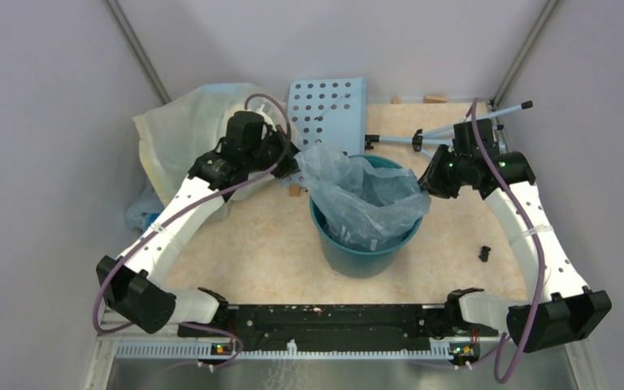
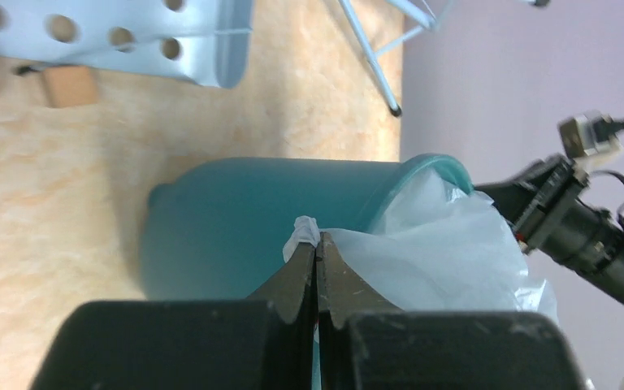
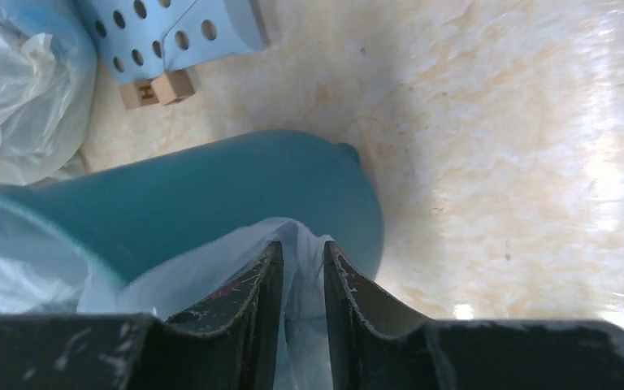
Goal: Put the trash bags into the trash bin
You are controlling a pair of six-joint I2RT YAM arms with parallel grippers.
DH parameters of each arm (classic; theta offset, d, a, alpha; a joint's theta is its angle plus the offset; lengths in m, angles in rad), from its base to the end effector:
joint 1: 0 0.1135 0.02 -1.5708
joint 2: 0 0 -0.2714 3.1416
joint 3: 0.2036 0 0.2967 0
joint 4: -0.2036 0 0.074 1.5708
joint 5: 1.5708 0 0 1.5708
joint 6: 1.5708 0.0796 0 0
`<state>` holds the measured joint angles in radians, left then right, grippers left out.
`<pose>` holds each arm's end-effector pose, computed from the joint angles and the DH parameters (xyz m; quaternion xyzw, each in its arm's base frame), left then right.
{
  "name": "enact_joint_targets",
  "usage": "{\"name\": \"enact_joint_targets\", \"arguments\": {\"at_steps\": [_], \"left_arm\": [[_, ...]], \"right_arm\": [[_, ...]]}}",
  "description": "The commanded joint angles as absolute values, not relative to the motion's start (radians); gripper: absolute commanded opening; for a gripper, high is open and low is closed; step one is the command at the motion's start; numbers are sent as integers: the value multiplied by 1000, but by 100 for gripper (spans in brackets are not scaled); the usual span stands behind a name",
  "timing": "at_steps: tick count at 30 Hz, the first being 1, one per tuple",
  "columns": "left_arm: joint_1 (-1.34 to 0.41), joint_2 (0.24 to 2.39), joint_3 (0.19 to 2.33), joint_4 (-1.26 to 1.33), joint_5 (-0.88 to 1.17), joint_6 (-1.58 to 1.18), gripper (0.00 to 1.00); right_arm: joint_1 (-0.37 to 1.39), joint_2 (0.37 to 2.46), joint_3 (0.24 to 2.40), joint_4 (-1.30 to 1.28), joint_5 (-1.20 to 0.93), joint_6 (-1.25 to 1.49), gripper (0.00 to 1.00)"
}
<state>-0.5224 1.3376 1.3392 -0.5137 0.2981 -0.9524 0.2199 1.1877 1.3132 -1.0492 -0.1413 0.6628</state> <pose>0.3164 -0.2092 0.3645 -0.1088 0.8499 -0.4306 0.2835 0.2820 0.0745 0.3392 0.1858 0.9276 0.1960 0.2582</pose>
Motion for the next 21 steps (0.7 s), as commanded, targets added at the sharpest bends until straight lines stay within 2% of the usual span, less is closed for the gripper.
{"name": "enact_joint_targets", "arguments": {"at_steps": [1,7,10,13,15,16,19,21], "left_arm": [[-442,1270,1379,-564,298,-873,0],[-434,1220,1402,-589,257,-807,0],[-433,1186,1404,-625,207,-786,0],[-431,1142,1404,-670,127,-759,0],[-431,1110,1398,-683,71,-734,0],[-431,1097,1394,-683,63,-724,0],[-431,1076,1388,-662,76,-692,0],[-431,1075,1391,-645,106,-672,0]], "right_arm": [[229,1163,1452,-1106,33,621,27],[229,1148,1548,-1154,171,532,25],[229,1132,1582,-1175,198,520,15],[229,1112,1606,-1204,252,520,0],[228,1099,1608,-1200,252,500,0],[229,1094,1605,-1180,208,466,2],[229,1085,1607,-1089,-74,318,35],[229,1090,1619,-1034,-239,253,43]]}}
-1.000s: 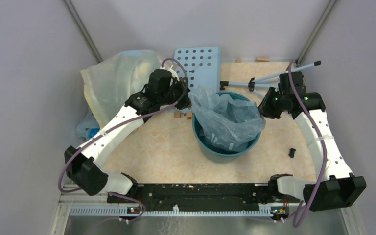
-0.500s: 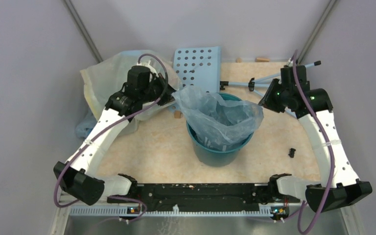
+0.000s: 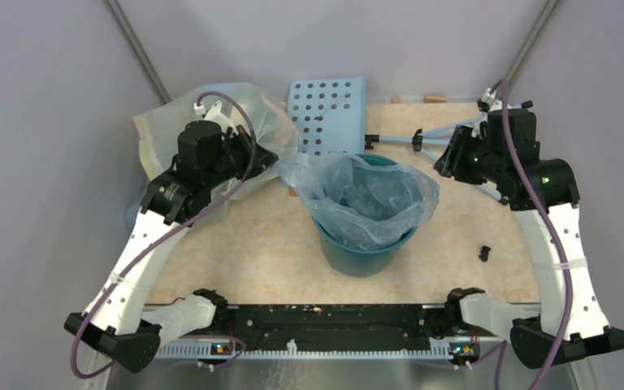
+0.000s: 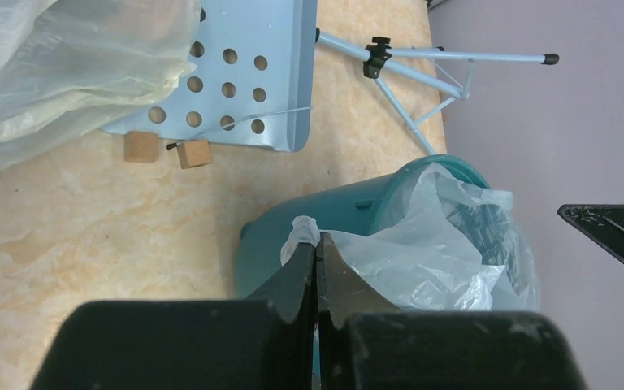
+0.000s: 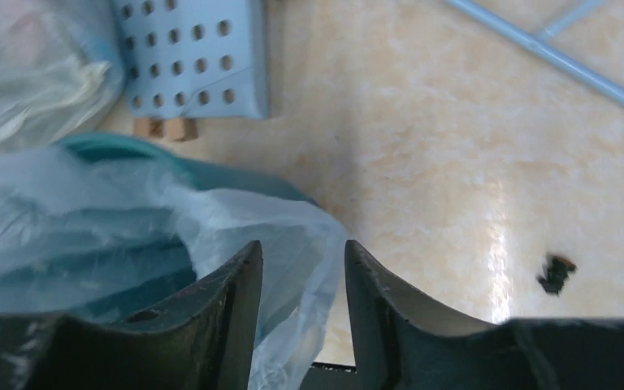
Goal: Put the trash bags into the trash bin
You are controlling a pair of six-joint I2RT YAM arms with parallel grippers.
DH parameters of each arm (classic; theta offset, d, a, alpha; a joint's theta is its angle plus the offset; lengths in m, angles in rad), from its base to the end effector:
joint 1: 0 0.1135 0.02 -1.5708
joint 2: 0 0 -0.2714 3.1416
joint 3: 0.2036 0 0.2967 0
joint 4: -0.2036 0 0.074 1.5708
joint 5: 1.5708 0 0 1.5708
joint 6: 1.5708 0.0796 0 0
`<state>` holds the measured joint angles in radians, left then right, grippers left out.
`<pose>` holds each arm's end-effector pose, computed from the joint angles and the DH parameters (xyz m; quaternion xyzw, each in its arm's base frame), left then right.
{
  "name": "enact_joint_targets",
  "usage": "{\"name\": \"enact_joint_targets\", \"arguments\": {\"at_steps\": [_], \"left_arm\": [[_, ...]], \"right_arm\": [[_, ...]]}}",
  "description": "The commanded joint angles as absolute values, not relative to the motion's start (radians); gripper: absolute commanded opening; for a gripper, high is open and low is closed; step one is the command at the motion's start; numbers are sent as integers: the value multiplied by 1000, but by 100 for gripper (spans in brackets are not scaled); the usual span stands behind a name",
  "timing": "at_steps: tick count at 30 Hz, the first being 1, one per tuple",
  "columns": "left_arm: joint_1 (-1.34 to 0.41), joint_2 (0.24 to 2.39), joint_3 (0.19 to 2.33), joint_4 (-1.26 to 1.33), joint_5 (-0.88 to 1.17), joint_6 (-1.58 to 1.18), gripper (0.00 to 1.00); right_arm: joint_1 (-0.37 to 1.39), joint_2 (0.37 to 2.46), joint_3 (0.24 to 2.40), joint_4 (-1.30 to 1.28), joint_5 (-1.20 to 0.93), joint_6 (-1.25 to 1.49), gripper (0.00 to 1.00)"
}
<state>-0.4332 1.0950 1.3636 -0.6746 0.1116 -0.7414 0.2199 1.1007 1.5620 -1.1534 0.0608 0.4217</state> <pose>0.2691 -0.1342 0.4292 -0.0977 0.8287 -0.3431 0.4313 0.2438 0.0495 0.4406 0.1040 0.8987 0.1080 0.4121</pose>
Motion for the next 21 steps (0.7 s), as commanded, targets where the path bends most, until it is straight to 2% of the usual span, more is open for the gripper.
{"name": "enact_joint_targets", "arguments": {"at_steps": [1,4,8,10,13,17,21], "left_arm": [[-431,1077,1394,-644,114,-667,0],[-431,1080,1417,-645,117,-659,0],[-431,1083,1442,-636,123,-642,0],[-431,1086,1450,-626,136,-636,0],[-431,1095,1465,-615,146,-629,0],[-431,1113,1492,-608,149,-620,0],[-431,1124,1504,-602,161,-621,0]], "right_arm": [[229,1092,1620,-1000,-310,231,46],[232,1082,1578,-863,-466,179,50],[267,1081,1498,-694,-535,118,39],[314,1111,1507,-696,-536,34,40],[419,1178,1550,-769,-475,-128,43],[544,1251,1578,-838,-344,-282,42],[565,1270,1578,-834,-283,-314,42]]}}
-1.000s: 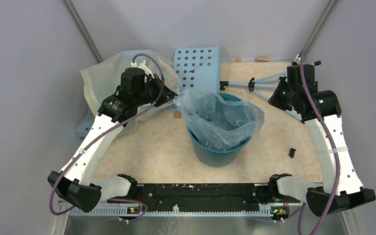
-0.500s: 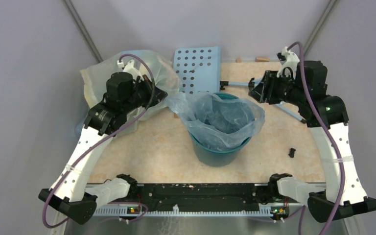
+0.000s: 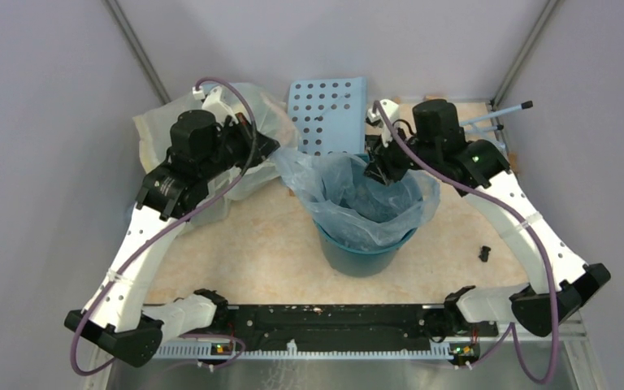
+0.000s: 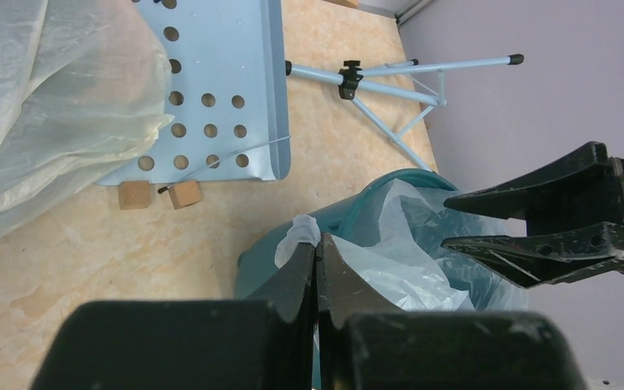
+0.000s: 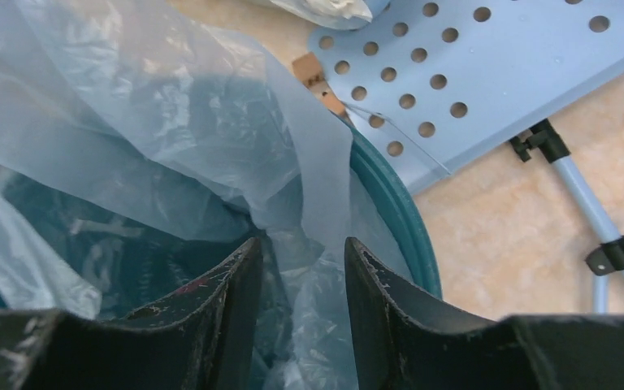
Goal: Put the trash bags into the trash bin
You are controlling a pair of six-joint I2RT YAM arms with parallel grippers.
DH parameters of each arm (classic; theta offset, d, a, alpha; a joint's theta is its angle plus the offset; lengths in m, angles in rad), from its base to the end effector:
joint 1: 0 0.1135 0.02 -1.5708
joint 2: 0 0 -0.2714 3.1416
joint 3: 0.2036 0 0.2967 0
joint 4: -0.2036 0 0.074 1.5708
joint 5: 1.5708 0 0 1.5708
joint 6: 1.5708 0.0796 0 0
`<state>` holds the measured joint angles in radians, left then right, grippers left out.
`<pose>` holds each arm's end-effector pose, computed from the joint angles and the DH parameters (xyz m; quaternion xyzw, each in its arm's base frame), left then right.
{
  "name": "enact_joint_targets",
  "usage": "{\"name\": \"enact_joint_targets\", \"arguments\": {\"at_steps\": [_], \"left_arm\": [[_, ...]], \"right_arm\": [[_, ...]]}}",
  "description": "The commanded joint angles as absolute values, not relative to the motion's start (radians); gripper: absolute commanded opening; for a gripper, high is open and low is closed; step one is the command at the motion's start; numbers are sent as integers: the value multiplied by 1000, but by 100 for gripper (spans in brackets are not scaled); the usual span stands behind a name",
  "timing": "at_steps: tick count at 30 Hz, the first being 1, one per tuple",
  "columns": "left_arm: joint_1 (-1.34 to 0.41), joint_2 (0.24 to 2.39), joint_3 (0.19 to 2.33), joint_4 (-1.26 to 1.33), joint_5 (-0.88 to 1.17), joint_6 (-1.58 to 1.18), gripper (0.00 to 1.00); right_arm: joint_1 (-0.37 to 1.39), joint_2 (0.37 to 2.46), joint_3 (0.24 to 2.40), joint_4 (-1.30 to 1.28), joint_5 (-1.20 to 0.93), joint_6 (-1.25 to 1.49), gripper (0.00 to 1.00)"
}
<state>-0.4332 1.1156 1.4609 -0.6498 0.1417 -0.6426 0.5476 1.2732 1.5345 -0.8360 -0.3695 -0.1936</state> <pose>0.2672 -0.1360 0.4663 -0.0424 0.8041 -0.3514 0.4776 0.2668 0.1964 0.4254 -0.3946 0.7732 0.2415 0.4338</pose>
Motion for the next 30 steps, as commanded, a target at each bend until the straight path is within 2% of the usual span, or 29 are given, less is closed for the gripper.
{"name": "enact_joint_targets", "arguments": {"at_steps": [1,14,17,18,20,26,30], "left_arm": [[-431,1125,1503,-600,164,-622,0],[-431,1113,1544,-629,104,-594,0],[-431,1106,1548,-632,94,-586,0],[-430,1104,1547,-632,92,-585,0],[-431,1099,1544,-636,87,-582,0],[-430,1091,1501,-647,70,-565,0],[-431,1088,1418,-624,58,-558,0]], "right_arm": [[566,1273,1577,-833,-273,-324,42],[584,1340,1578,-885,-245,-394,38],[597,1361,1577,-881,-202,-387,28],[600,1370,1585,-884,-188,-387,21],[603,1391,1616,-899,-139,-365,2],[596,1366,1738,-991,-70,-282,0],[506,1362,1789,-1018,-163,-211,0]]}}
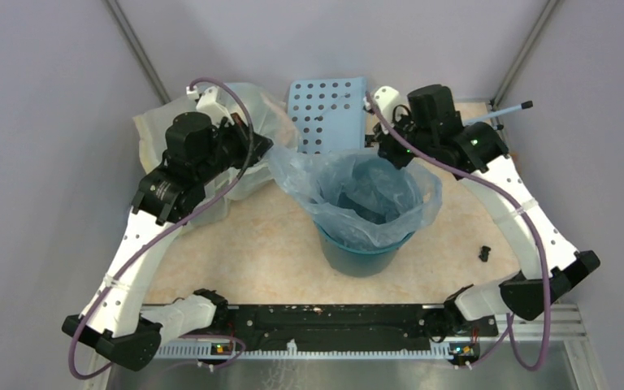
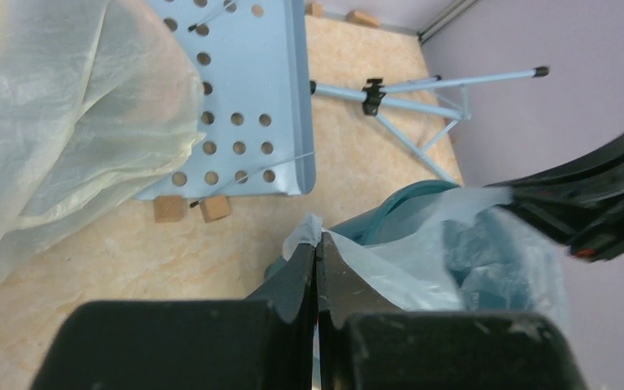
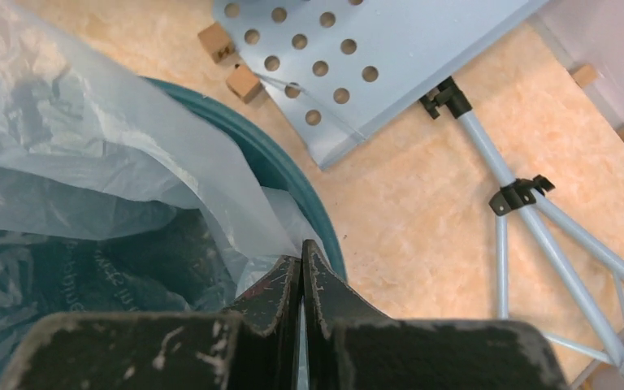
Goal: Put the trash bags into the trash bin
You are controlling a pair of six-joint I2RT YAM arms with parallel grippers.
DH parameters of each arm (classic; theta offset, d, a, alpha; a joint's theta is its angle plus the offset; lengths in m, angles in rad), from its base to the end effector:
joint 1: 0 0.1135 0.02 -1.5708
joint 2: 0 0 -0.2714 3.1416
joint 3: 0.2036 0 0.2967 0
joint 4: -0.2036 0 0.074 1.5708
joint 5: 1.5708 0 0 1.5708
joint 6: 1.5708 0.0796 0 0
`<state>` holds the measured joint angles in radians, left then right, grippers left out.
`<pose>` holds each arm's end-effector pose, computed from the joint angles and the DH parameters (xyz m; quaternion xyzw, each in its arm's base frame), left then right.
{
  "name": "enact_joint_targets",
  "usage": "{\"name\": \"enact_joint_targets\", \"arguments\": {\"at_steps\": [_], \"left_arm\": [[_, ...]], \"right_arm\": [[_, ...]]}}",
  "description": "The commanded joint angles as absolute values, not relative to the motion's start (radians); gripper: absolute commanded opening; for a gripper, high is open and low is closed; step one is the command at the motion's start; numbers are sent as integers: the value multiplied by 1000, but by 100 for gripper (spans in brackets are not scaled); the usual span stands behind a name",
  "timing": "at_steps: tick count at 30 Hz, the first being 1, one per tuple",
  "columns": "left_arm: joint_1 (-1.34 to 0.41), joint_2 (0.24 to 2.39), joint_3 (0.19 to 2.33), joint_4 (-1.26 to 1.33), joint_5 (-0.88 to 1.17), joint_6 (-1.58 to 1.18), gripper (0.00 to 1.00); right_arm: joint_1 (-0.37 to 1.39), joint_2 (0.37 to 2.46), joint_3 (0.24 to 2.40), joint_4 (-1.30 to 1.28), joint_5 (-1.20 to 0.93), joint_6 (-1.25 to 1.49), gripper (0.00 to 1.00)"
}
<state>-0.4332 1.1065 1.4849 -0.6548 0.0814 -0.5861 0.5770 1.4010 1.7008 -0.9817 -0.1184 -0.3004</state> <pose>0.2640 -0.1292 0.4774 -0.0364 0.7967 -0.3223 0.5101 0.2906 0.2004 0.4277 -0.4058 0.8051 0.1121 0.4177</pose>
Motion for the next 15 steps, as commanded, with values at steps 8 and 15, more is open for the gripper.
{"name": "enact_joint_targets", "arguments": {"at_steps": [8,15], "left_arm": [[-431,1117,1305,-529,22,-521,0],[-431,1150,1233,-478,-26,-491,0]], "right_arm": [[379,1506,1912,-1085,-288,-140,0],[342,1632,1952,-1122,-364,-90,0]]}}
